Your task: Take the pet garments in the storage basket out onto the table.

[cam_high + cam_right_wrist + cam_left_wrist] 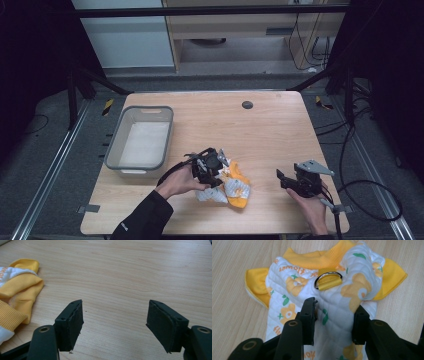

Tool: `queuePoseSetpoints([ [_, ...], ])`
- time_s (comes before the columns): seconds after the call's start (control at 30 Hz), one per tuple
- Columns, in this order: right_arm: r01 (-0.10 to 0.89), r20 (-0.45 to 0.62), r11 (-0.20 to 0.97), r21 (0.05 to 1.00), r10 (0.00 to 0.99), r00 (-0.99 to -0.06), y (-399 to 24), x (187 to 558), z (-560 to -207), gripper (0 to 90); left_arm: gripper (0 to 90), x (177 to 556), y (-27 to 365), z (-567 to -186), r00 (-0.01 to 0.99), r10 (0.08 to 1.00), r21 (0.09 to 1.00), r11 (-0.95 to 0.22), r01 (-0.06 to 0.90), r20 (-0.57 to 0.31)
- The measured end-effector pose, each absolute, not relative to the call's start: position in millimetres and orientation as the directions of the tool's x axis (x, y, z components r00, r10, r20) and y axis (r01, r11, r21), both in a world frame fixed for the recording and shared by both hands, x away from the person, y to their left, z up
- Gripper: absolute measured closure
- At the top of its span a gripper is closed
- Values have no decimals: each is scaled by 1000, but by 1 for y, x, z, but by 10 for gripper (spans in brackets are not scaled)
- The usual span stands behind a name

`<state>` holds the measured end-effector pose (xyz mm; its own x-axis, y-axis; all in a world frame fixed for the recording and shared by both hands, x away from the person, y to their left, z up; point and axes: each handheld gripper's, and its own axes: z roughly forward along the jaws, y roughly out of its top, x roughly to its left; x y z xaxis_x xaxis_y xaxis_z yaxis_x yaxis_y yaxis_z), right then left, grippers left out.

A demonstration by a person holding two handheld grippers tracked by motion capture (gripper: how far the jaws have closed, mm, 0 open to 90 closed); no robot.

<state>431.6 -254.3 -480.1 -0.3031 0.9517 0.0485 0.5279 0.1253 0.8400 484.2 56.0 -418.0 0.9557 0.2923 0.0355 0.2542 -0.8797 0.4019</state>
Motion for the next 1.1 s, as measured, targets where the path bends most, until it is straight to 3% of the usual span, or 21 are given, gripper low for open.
queuePoseSetpoints([
  [0.53,529,47,127,839,952,-303,-254,431,-480,277,277,474,71,-415,950,311,476,-842,254,44],
  [1.1,531,49,127,838,951,-304,-254,431,-481,269,213,458,110,-406,919,392,611,-738,287,42],
])
